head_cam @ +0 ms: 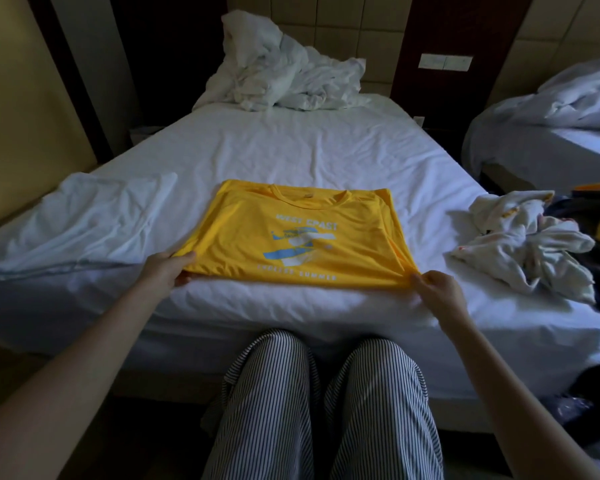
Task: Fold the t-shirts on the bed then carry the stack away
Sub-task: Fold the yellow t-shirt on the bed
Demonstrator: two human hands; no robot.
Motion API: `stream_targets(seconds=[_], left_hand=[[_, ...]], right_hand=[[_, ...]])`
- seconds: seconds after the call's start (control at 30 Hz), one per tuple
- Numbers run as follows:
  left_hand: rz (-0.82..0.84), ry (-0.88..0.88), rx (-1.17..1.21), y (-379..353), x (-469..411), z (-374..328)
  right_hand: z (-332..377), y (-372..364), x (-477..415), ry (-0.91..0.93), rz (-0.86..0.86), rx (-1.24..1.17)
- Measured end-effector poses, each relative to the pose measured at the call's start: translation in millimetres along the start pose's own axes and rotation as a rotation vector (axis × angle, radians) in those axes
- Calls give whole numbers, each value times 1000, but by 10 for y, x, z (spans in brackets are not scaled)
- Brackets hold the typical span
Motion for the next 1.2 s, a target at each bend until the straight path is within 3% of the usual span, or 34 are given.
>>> stream_targets(seconds=[0.17,0.33,0.47,0.57,0.67,0.73,0.8,0.9,0.97,1.03,1.1,1.2], left_hand=[[-65,26,61,57,34,118],[-18,59,194,-62,135,78],[23,-42,439,-316,265,-122],[72,-155,473,-594,318,-440],[193,-374,246,-1084,352,-906],[339,-403,114,-1649,470,-1088],[520,-448,-14,-2312,771,-1208],[762,-581,-364,-3265,1380,-1062],[888,-642,-768,-3663,1766,-688],[917,-725,-1082,-3794,1970,-361],[881,-769,-1202,-3795,1997,-199],[1006,-723,-1099,-3743,1987,-328]], right_hand=[[-240,-49,-40,-167,25,-270],[-297,-50,25,-236,74,-703],[-309,-57,82,-184,16,-662],[-186,25,127,-41,-133,-411],[20,38,204,140,-231,92],[-62,-66,190,128,-133,330],[-218,-128,160,88,-32,415],[-311,-142,131,100,14,423],[-336,-152,96,99,51,398],[-341,-167,47,108,109,364],[-297,-80,23,134,60,252],[-245,221,77,74,-110,-61]])
Point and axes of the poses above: each hand's wrist, its own x-axis away from the middle knuckle, its own y-axis out of the back of the hand, z = x × y, the point moved 9 cm from there along -x, towards the middle knuckle, and after that the axes turned 11 degrees about -y, right-handed, at the moved point
